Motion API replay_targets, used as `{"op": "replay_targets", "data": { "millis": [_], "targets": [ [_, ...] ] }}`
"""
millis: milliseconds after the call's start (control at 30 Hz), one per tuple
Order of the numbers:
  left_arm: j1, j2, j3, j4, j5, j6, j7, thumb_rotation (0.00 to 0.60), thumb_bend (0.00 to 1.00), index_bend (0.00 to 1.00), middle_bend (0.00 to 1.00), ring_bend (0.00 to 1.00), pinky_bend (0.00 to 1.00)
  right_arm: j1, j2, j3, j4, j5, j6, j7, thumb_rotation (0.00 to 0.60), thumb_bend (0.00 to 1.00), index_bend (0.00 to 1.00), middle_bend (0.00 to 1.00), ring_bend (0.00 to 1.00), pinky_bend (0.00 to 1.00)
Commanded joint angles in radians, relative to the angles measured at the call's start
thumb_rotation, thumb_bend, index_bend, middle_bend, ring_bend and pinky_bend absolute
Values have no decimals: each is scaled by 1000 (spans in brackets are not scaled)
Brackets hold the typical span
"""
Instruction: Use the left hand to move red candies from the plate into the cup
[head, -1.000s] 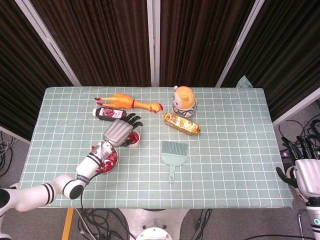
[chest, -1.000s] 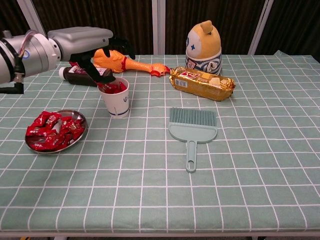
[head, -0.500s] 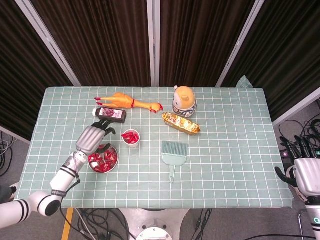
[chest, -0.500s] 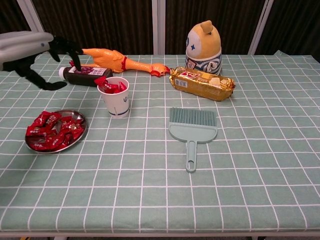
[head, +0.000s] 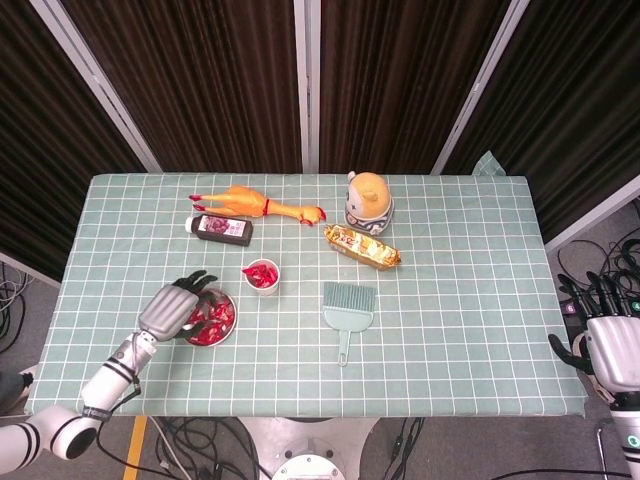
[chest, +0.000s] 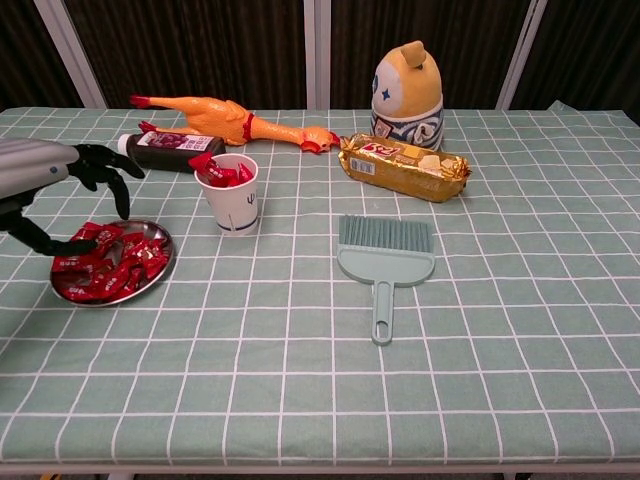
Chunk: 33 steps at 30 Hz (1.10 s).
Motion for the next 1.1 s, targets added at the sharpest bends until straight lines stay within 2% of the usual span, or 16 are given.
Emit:
{"op": "replay_targets", "data": {
  "millis": [33, 267, 567, 933, 1100],
  "targets": [
    [1, -2, 30, 17, 62, 13, -31, 600, 326, 457, 220, 109, 263, -2, 2, 0, 0, 0, 4, 1, 600, 214, 91, 241, 0, 60],
    [-11, -6, 64, 1, 139, 5, -41, 600, 323, 460, 201, 101, 256, -2, 0, -1, -4, 3, 2, -4, 600, 214, 91, 241, 0, 60],
    [-22, -1, 71, -14, 84, -96, 42, 600, 325, 464, 152, 73, 234, -6, 4, 0, -13, 6, 9, -13, 600, 214, 91, 241, 0, 64],
    [-14, 18, 20, 7, -38, -144, 54, 600, 325, 466, 150, 71, 234, -5, 4, 2, -23, 3, 12, -23, 600, 214, 91, 241, 0, 69],
    [-16, 29, 11, 1, -52, -160, 31, 600, 324, 466, 150, 71, 234, -7, 4, 2, -24, 3, 15, -23, 600, 214, 92, 241, 0, 71]
  ]
}}
